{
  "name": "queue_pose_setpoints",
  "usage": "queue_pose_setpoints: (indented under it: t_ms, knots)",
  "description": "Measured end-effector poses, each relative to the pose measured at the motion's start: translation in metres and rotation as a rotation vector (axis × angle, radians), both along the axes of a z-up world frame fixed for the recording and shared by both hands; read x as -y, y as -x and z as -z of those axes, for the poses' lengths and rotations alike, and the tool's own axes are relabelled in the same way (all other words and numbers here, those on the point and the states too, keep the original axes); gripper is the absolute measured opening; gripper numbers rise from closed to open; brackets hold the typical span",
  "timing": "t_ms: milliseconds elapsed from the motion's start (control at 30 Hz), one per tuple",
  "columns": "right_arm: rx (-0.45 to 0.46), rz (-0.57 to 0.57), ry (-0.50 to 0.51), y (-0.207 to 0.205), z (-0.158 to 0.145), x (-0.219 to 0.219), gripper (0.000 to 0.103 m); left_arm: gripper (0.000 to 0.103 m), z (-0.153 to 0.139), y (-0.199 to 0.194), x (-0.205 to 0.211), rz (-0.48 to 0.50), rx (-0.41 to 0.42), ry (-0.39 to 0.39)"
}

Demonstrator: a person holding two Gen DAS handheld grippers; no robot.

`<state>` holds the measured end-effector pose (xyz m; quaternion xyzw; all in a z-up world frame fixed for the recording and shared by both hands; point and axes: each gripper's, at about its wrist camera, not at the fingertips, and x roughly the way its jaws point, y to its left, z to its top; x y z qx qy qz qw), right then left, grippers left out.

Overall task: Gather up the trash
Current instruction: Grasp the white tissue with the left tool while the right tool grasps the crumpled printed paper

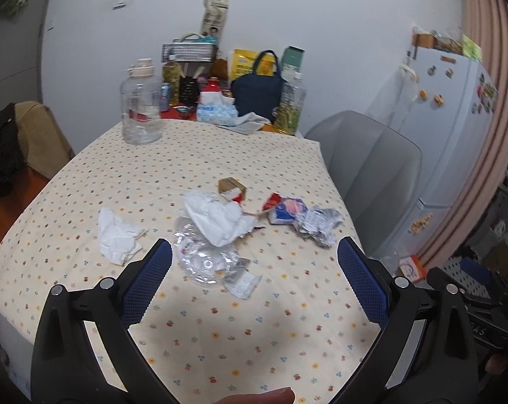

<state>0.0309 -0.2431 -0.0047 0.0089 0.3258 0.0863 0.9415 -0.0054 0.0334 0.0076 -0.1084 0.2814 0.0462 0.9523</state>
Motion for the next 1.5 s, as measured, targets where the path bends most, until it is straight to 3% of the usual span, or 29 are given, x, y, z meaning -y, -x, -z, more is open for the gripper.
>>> queue_pose_setpoints:
  t_ms: [300,633,1333,1500]
  knots:
    - [0.013,-0.086,-0.045,-0.018,0.001,-0.022,0.096,0.097,0.0,0.002,-0.038,-0.127,0.022,-0.002]
    - [0.008,-0.138,-0.055,-0.042,0.005,-0.046,0.096,0.097,0.006,0.007,-0.085,-0.187,0.045,0.019]
    - [-0.09,-0.212,-0.035,-0.101,0.048,-0.085,0.095,0.097,0.075,-0.039,-0.149,-0.249,-0.148,0.084]
    - [-0.126,-0.206,-0.028,-0.113,0.062,-0.086,0.095,0.092,0.088,-0.052,-0.16,-0.289,-0.18,0.094]
